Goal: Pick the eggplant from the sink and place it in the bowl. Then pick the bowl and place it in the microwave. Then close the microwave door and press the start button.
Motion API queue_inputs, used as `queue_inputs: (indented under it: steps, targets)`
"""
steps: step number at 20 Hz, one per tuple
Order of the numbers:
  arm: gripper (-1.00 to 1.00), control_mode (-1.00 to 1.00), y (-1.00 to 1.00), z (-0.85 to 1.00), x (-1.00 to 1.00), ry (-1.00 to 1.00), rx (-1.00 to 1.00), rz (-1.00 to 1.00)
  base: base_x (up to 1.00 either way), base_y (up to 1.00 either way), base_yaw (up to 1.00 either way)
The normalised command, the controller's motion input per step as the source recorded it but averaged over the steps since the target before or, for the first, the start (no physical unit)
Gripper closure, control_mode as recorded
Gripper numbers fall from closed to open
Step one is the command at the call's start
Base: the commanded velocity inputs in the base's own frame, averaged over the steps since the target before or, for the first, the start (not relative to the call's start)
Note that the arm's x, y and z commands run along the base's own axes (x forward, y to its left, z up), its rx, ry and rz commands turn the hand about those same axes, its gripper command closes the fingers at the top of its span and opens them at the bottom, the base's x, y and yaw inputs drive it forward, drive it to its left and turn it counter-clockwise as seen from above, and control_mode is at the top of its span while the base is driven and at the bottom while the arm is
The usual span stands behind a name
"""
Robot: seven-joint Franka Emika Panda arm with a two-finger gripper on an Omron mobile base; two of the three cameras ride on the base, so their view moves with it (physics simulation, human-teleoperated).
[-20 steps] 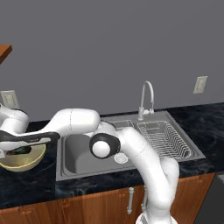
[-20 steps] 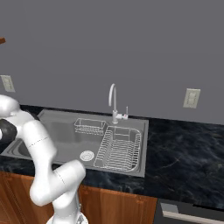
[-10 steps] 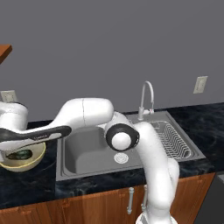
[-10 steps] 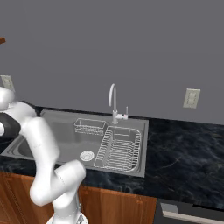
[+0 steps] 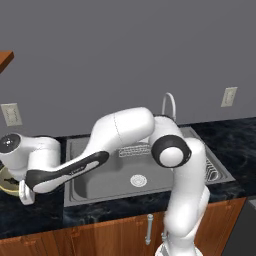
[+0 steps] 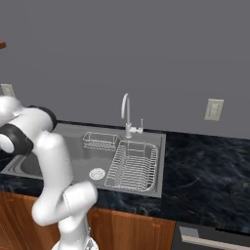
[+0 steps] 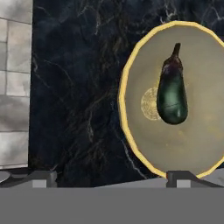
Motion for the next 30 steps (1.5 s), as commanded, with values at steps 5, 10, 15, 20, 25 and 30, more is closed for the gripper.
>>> queue_inputs:
  steps: [5,10,15,20,25,30]
  targets:
    - [-1.00,-1.00,0.11,-0.08,0.35,0.00,0.00,0.00,0.00,0.00,0.00]
    - [-1.00,-1.00,0.37,-0.07,0.16,0.00,0.00,0.00,0.00,0.00,0.00]
    - [-1.00,-1.00,0.25,-0.18,0.33,0.00,-0.04,0.00,0.00,0.00,0.00]
    - [-1.00,-1.00,0.15,-0.16,0.19,0.00,-0.04,0.01,0.00,0.00,0.00]
    - [-1.00,-1.00,0.08,-0.25,0.00,0.00,-0.01,0.02,0.00,0.00,0.00]
    - [-1.00,-1.00,0.00,-0.27,0.01,0.00,0.00,0.02,0.00,0.00,0.00]
